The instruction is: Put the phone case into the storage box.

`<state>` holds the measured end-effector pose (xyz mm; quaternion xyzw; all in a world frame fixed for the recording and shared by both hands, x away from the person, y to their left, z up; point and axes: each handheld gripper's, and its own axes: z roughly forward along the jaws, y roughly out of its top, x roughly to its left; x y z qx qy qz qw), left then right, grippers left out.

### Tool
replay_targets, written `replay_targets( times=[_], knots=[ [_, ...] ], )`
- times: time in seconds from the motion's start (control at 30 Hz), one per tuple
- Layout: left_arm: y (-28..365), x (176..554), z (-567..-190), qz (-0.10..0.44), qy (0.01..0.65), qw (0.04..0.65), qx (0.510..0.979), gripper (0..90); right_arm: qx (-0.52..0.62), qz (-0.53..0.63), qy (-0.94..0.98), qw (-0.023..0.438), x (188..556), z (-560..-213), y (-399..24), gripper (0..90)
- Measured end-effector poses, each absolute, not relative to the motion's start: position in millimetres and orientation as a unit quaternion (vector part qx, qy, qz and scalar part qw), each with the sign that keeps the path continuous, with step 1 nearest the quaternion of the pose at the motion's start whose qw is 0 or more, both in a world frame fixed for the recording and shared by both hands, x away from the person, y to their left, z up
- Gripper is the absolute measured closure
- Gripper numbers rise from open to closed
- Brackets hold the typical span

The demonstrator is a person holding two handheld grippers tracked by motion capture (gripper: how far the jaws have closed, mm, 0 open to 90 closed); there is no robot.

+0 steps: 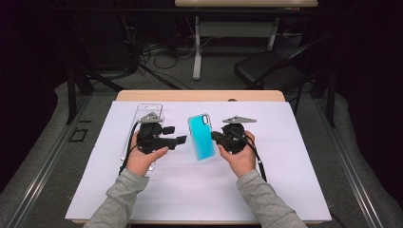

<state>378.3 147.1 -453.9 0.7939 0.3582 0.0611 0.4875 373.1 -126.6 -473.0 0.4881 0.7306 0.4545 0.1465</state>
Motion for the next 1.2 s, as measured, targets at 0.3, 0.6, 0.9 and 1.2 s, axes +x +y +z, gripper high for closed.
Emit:
replay_targets(
  times=[0.3,0.6,0.9,1.2],
  knots=[
    [144.9,376.1,-454.3,0.044,0.359,0.500,0.787,33.1,0.483,0.465,0.724,0.161,367.9,-475.3,-126.0,87.6],
    [141.0,375.6,-457.9,0.036,0.357,0.505,0.785,34.3,0.481,0.469,0.721,0.168,365.6,-477.9,-126.2,87.6],
    [138.9,373.6,-458.0,0.031,0.354,0.508,0.785,38.8,0.480,0.473,0.718,0.173,363.1,-478.3,-126.2,87.6],
    [136.1,369.8,-459.8,0.006,0.372,0.515,0.772,40.1,0.477,0.477,0.717,0.176,360.2,-477.8,-124.1,87.6]
  ],
)
